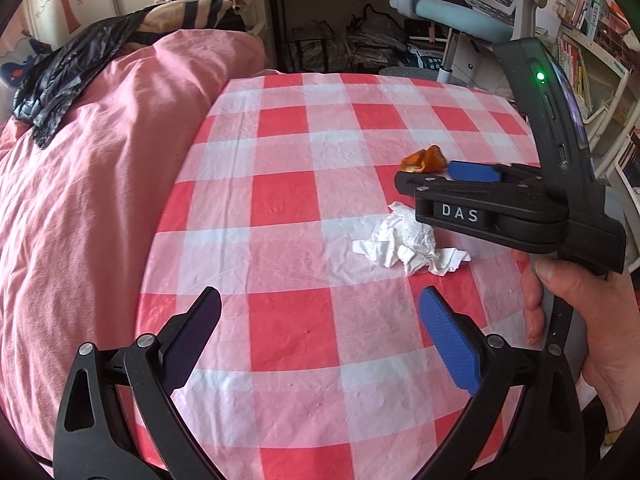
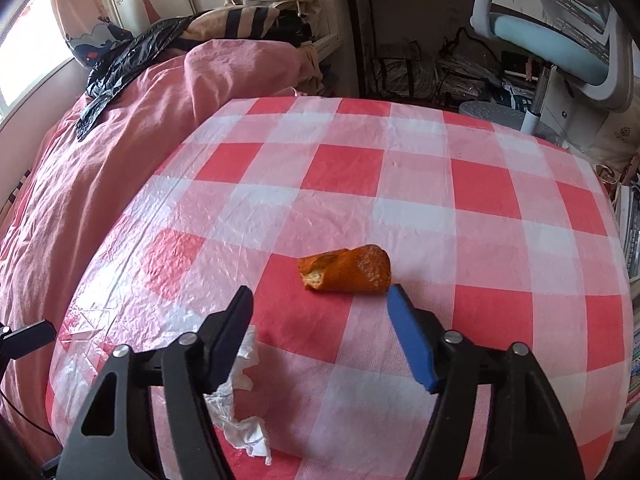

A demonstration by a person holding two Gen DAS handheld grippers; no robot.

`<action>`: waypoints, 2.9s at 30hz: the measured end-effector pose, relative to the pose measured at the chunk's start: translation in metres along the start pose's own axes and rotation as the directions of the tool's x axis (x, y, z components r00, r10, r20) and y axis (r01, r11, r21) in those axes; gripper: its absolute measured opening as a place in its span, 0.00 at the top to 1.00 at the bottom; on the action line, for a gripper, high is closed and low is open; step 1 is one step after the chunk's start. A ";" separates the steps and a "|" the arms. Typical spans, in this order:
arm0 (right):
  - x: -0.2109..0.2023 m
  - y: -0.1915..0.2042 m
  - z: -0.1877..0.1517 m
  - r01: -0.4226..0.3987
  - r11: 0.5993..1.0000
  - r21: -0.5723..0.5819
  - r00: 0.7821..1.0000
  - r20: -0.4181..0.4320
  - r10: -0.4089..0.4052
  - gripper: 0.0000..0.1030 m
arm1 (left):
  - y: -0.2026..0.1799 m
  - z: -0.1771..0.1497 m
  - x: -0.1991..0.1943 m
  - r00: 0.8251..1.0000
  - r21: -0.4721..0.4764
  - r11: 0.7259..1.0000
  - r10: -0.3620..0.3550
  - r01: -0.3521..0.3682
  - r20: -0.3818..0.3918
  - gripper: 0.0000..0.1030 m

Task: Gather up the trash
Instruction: 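Grasp the second white tissue with the left gripper while the right grasps the orange peel piece, then lift the tissue with the left gripper while the right lifts the peel piece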

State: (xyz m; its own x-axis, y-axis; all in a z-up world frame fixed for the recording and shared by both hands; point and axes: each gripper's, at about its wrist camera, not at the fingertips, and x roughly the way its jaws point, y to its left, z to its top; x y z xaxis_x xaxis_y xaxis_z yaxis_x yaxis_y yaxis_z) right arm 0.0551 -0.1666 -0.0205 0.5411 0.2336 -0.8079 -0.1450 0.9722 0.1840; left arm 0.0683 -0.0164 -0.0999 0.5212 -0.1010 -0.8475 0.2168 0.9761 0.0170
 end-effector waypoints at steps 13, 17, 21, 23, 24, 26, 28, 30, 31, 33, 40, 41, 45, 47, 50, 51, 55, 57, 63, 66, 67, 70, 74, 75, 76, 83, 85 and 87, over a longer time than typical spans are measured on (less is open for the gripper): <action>0.001 -0.007 0.005 0.002 1.000 -0.029 1.000 -0.001 -0.002 0.66 | -0.033 0.006 0.025 1.000 0.092 0.995 -0.026 0.025 0.014 0.07; 0.004 -0.002 0.006 0.023 0.997 -0.069 1.000 0.002 -0.023 0.66 | -0.037 0.012 0.036 0.999 0.096 0.995 -0.031 0.031 0.004 0.07; 0.005 -0.003 0.009 0.028 0.996 -0.081 1.000 0.007 -0.027 0.66 | -0.039 0.015 0.045 1.000 0.106 0.994 -0.023 0.024 -0.006 0.07; 0.006 -0.004 0.010 0.020 0.996 -0.081 1.000 0.008 -0.020 0.63 | -0.039 0.016 0.048 1.000 0.104 0.994 -0.025 0.026 -0.017 0.07; 0.007 -0.004 0.011 0.020 0.996 -0.084 1.000 0.009 -0.020 0.59 | -0.039 0.016 0.050 0.999 0.105 0.994 -0.026 0.028 -0.023 0.07; 0.008 -0.002 0.012 0.028 0.995 -0.094 1.000 0.011 -0.027 0.51 | -0.039 0.016 0.053 0.999 0.106 0.994 -0.027 0.030 -0.030 0.07; 0.010 0.000 0.012 0.042 0.993 -0.106 0.999 0.015 -0.041 0.41 | -0.041 0.016 0.056 0.999 0.112 0.993 -0.030 0.034 -0.043 0.07; 0.011 -0.001 0.013 0.047 0.993 -0.109 0.999 0.020 -0.045 0.41 | -0.042 0.016 0.059 0.998 0.116 0.992 -0.040 0.046 -0.050 0.10; 0.011 -0.002 0.014 0.046 0.993 -0.105 0.999 0.022 -0.044 0.41 | -0.043 0.016 0.060 0.997 0.117 0.991 -0.051 0.057 -0.056 0.15; 0.013 -0.005 0.016 0.050 0.994 -0.097 0.998 0.032 -0.047 0.41 | -0.043 0.016 0.059 0.996 0.113 0.991 -0.070 0.076 -0.050 0.24; 0.013 -0.008 0.019 0.067 0.991 -0.118 0.997 0.038 -0.063 0.56 | -0.038 0.020 0.051 0.991 0.101 0.987 -0.119 0.124 -0.056 0.81; 0.012 -0.008 0.019 0.067 0.991 -0.119 0.997 0.036 -0.063 0.56 | -0.034 0.021 0.050 0.991 0.088 0.988 -0.123 0.128 -0.056 0.81; 0.007 -0.012 0.021 0.041 0.991 -0.125 0.999 0.024 -0.038 0.57 | -0.014 0.028 0.038 0.992 0.026 0.992 -0.122 0.123 -0.033 0.82; 0.001 -0.011 0.022 0.025 0.990 -0.139 1.000 0.019 -0.022 0.57 | -0.004 0.031 0.029 0.994 -0.007 0.994 -0.112 0.112 -0.009 0.82; -0.006 -0.006 0.020 0.017 0.984 -0.180 1.000 0.012 -0.015 0.57 | 0.005 0.036 0.018 0.994 -0.041 0.994 -0.104 0.105 0.027 0.82; -0.007 -0.003 0.019 0.023 0.980 -0.197 1.000 0.010 -0.021 0.57 | 0.006 0.037 0.015 0.994 -0.051 0.993 -0.104 0.106 0.036 0.82; -0.009 0.000 0.010 0.039 0.971 -0.237 0.999 -0.005 -0.041 0.57 | 0.006 0.041 0.002 0.988 -0.085 0.987 -0.133 0.139 0.073 0.82; -0.011 -0.001 0.006 0.044 0.971 -0.236 0.999 -0.011 -0.048 0.57 | 0.005 0.044 -0.006 0.985 -0.092 0.984 -0.147 0.155 0.094 0.82; -0.018 -0.006 -0.011 0.081 0.979 -0.188 0.996 -0.015 -0.086 0.57 | -0.005 0.046 -0.031 0.986 0.001 0.997 -0.078 0.079 0.146 0.81; -0.022 -0.006 -0.020 0.107 0.983 -0.146 0.994 -0.014 -0.111 0.57 | -0.011 0.041 -0.035 0.988 0.083 0.996 0.011 -0.025 0.156 0.81; -0.023 -0.005 -0.024 0.115 0.984 -0.136 0.993 -0.015 -0.118 0.57 | -0.012 0.039 -0.037 0.988 0.102 0.994 0.025 -0.042 0.154 0.81; -0.033 0.002 -0.033 0.148 0.978 -0.145 0.989 0.002 -0.149 0.57 | -0.010 0.035 -0.044 0.987 0.127 0.991 0.016 -0.037 0.160 0.81; -0.052 0.014 -0.045 0.188 0.968 -0.167 0.982 0.039 -0.184 0.57 | -0.007 0.030 -0.060 0.982 0.146 0.989 -0.004 -0.024 0.189 0.81; -0.056 0.015 -0.048 0.197 0.965 -0.171 0.980 0.043 -0.192 0.57 | -0.006 0.029 -0.064 0.981 0.144 0.989 -0.013 -0.015 0.193 0.81; -0.059 0.017 -0.051 0.207 0.963 -0.174 0.978 0.045 -0.202 0.57 | -0.005 0.028 -0.067 0.980 0.143 0.990 -0.023 -0.006 0.195 0.81; -0.071 0.014 -0.071 0.224 0.965 -0.139 0.974 0.002 -0.226 0.57 | 0.001 0.025 -0.079 0.974 0.125 0.991 -0.063 0.036 0.217 0.81; -0.075 0.013 -0.075 0.227 0.965 -0.129 0.974 0.004 -0.228 0.57 | 0.003 0.025 -0.080 0.973 0.115 0.992 -0.071 0.046 0.219 0.81; -0.079 0.011 -0.079 0.225 0.967 -0.117 0.974 0.010 -0.225 0.57 | 0.006 0.025 -0.082 0.971 0.102 0.993 -0.079 0.057 0.224 0.81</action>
State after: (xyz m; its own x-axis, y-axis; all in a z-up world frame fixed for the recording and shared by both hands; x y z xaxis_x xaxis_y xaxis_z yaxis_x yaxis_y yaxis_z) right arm -0.0545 -0.1761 0.0013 0.5682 0.0090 -0.8228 -0.1156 0.9909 -0.0690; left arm 0.0473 -0.0073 -0.0167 0.6741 -0.2182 -0.7057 0.3294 0.9439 0.0228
